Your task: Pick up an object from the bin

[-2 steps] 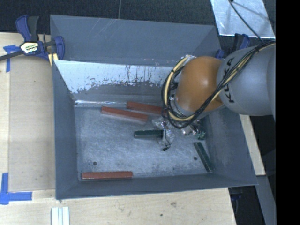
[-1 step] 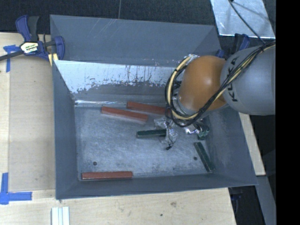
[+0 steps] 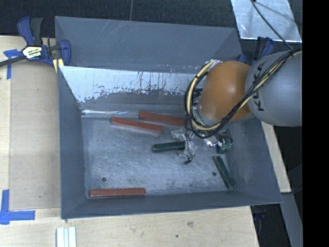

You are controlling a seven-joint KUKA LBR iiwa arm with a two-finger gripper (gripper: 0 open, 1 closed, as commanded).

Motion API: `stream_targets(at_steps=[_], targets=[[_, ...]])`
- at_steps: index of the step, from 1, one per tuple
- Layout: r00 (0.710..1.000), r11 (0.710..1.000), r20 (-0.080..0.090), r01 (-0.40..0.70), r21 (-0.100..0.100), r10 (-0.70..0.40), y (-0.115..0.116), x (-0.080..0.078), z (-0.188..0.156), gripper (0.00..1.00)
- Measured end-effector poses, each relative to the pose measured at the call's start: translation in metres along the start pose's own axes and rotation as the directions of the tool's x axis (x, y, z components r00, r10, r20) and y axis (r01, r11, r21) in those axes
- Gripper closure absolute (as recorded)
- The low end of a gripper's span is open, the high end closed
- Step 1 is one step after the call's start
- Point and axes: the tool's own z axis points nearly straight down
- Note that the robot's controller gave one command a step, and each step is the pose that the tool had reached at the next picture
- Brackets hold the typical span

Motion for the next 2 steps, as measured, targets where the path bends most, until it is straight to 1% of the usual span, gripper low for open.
stream_targets(at_steps=[1,2], targets=[[1.000,1.000,0.000,0.017,0.000,-0.017,-0.010,0.000,0.000,1.00],[0.999,0.999,-0.003,0.044,-0.001,-0.044,-0.008,-0.003,-0.048,1.00]])
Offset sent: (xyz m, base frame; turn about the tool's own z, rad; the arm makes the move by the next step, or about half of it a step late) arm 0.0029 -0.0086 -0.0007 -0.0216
